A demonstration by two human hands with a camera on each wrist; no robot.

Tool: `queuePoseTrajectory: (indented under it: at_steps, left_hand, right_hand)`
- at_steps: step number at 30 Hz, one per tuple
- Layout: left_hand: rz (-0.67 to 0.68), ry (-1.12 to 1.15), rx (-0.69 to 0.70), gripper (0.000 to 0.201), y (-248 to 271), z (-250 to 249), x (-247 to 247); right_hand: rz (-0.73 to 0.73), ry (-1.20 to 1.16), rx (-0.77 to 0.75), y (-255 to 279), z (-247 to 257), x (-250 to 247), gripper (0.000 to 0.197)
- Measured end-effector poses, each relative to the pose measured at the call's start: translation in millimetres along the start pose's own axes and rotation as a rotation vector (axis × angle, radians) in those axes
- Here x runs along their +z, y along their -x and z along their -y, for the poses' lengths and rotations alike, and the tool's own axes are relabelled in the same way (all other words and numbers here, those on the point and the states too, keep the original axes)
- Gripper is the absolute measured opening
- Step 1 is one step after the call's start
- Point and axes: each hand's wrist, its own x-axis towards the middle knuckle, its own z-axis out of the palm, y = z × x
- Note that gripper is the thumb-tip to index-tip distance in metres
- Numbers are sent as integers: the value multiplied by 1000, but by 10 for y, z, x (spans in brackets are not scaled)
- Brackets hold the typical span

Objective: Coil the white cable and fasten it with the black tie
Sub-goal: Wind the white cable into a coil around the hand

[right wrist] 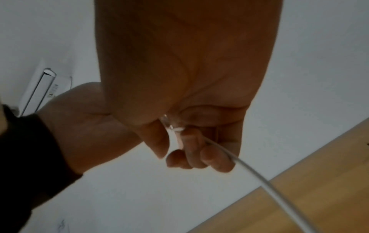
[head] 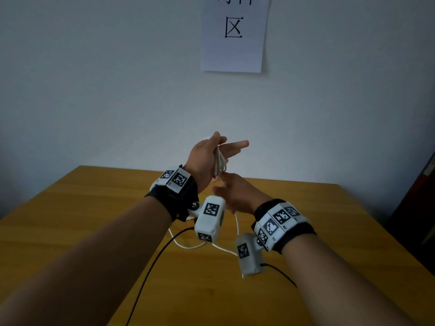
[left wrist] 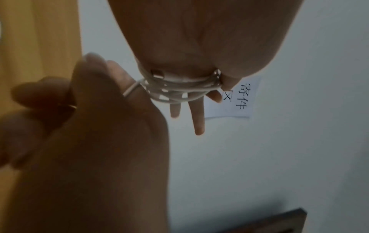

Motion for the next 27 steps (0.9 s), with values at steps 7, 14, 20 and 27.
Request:
queuePoseTrajectory:
  at_steps: [7, 14, 20, 27]
  left_hand:
    - [-101, -873, 99, 33, -31, 127, -186]
    - [2, -1444, -216, 45, 66, 194, -430]
    - [63, -1569, -311, 44, 223, 146, -419]
    - [158, -722, -540, 59, 195, 142, -290]
  right_hand:
    - [41, -34, 69, 35, 17, -74, 20]
    - [-45, 45, 70, 80, -42, -257, 18]
    - [-196, 71, 22, 94, -128, -414, 15]
    - [-381, 13, -2, 52, -255, -475, 25]
